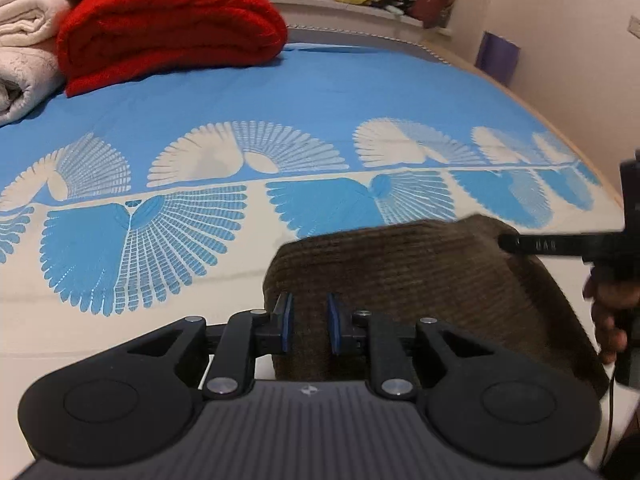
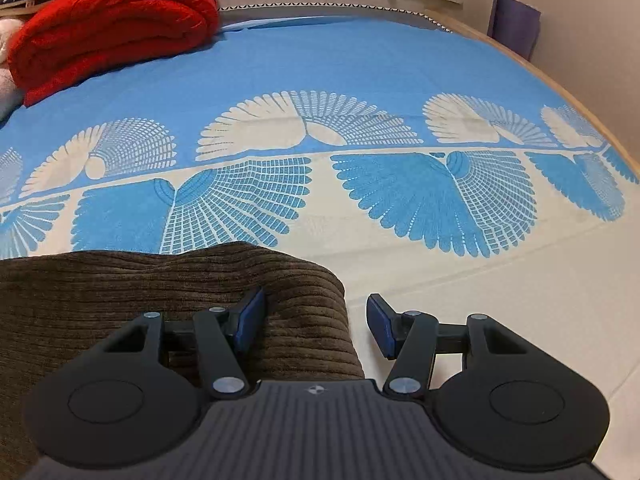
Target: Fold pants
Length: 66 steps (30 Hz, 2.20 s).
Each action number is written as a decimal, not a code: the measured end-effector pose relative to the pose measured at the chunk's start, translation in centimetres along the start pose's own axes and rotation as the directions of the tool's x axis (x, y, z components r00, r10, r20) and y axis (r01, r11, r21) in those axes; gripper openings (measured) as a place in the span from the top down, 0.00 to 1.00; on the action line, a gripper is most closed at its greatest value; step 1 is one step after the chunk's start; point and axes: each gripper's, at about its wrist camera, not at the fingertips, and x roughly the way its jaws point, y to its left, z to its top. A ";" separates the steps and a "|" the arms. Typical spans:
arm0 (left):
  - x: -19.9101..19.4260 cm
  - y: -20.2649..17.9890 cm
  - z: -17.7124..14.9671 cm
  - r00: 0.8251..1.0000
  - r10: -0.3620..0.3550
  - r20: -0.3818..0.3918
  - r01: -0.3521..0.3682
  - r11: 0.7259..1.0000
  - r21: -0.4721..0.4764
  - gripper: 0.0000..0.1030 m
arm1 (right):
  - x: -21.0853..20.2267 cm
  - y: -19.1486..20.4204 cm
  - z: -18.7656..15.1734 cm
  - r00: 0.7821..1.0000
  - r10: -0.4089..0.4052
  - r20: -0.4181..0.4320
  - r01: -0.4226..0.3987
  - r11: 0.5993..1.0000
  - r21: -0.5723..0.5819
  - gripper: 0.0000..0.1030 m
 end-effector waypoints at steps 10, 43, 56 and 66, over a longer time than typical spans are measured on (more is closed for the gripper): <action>0.2 -2.1 -3.6 0.988 0.076 -0.131 -0.051 0.982 0.184 0.72 | -8.0 -1.7 -2.8 0.973 0.231 -0.010 -0.228 0.955 -0.189 0.33; -18.7 -13.8 -14.7 0.962 0.250 0.109 -0.252 0.968 0.006 0.06 | -26.5 -4.1 -17.6 0.950 0.187 0.248 -0.166 0.981 -0.103 0.07; -16.6 -11.8 -13.9 0.965 0.258 0.041 -0.254 0.964 -0.071 0.04 | -23.4 -3.6 -17.8 0.985 0.111 0.133 -0.101 0.992 -0.079 0.07; -16.1 -11.2 -13.8 0.965 0.259 0.032 -0.256 0.963 -0.085 0.00 | -22.5 -3.5 -17.3 0.988 0.116 0.103 -0.108 0.991 -0.081 0.07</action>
